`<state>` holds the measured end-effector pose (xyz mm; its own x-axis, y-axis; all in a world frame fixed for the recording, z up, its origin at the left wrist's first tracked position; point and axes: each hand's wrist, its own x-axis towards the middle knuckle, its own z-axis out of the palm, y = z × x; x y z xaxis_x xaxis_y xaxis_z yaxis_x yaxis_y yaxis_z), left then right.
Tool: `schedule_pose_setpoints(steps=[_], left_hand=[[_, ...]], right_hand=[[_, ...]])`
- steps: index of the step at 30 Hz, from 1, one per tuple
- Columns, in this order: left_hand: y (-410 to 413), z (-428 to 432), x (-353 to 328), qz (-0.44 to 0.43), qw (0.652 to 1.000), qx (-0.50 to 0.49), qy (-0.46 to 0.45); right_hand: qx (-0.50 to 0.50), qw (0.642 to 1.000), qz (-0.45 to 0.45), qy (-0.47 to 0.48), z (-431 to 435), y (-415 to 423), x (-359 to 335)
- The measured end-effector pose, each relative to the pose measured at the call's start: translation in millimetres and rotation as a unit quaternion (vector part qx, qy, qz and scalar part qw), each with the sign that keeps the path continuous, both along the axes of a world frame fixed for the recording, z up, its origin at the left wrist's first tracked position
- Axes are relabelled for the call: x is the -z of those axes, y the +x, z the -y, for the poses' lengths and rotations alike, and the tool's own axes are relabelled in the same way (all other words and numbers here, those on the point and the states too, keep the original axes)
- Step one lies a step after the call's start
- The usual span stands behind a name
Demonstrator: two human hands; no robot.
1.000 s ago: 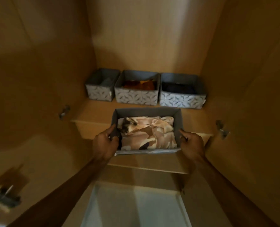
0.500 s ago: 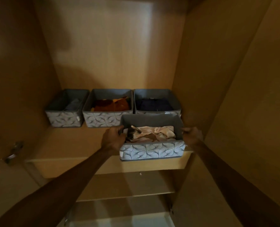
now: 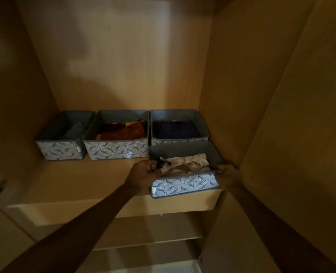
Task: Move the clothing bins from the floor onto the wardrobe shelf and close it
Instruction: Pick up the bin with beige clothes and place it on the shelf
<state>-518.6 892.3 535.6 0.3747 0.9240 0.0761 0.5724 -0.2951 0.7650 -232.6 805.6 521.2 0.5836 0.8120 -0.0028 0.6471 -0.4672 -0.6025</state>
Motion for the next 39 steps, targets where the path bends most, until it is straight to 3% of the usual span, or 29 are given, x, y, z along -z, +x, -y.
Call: schedule_pose_setpoints(steps=[4, 14, 27, 39], left_hand=[[-8, 6, 9, -0.073, 0.997, 0.018, 0.026], [13, -6, 17, 0.001, 0.995, -0.099, 0.014], [4, -1, 29, 0.001, 0.994, -0.086, 0.069], [2, -1, 34, 0.031, 0.996, -0.072, 0.047]], right_hand=[[0.017, 0.999, 0.031, 0.014, 5, -4, 2], [0.030, 0.999, -0.023, 0.014, 0, 8, 10], [0.007, 0.999, -0.037, 0.008, 0, 6, 13], [-0.022, 1.000, -0.008, -0.013, 7, -1, 14]])
